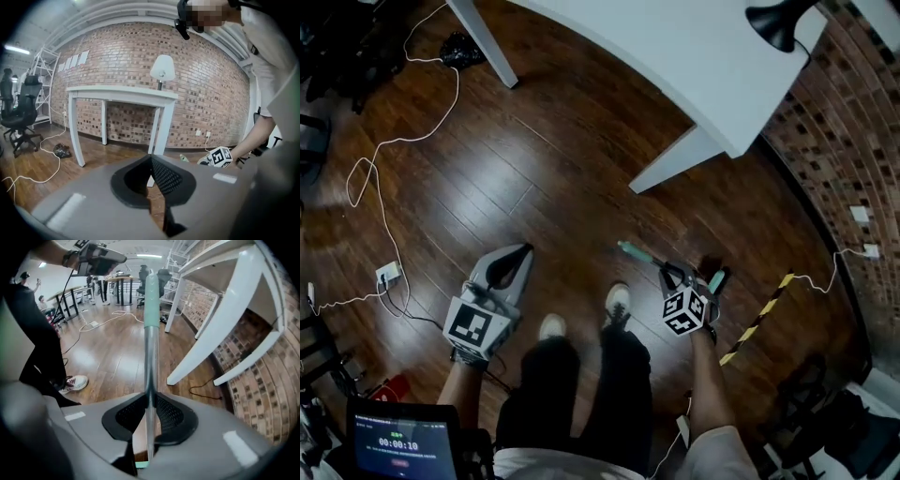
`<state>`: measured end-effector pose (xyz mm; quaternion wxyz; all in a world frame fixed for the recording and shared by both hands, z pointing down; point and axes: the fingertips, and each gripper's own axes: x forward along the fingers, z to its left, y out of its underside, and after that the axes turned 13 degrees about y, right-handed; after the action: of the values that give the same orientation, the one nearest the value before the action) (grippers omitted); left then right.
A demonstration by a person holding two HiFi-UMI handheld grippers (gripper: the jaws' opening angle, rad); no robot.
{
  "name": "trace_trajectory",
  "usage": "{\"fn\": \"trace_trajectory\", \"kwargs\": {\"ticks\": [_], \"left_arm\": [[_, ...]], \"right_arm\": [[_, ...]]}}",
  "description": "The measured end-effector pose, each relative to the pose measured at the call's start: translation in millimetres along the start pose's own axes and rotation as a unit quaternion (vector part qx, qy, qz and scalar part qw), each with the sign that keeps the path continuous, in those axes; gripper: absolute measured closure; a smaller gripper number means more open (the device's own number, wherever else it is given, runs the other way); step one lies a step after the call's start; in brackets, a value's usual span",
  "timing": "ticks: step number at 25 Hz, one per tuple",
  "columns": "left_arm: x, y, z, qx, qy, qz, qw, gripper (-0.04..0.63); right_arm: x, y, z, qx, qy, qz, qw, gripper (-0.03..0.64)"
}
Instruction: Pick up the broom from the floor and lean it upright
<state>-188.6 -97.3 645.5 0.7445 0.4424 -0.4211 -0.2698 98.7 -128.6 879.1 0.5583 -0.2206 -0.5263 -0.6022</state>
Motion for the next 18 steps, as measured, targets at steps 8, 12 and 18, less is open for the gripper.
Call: {"fn": "trace_trajectory", "kwargs": {"ticks": [8,12,18], "left_arm": [[-32,-101,-44,0.023,0.063,0.017,0.9976,0.595],[-31,-120,-54,0.027,0.086,0.027,0.9956,0.595],[-1,-137,-63,0.022,0.107,0.012,0.9940,0.595]], "right_arm": [[-102,-3,-39,0.093,0.056,0.018,0.994,0.526],[-122,-12,-47,0.137,0.072,0.019,0.988,0.526],[-125,-19,-84,0.192,0.097,0.005,0.977,0.525]]}}
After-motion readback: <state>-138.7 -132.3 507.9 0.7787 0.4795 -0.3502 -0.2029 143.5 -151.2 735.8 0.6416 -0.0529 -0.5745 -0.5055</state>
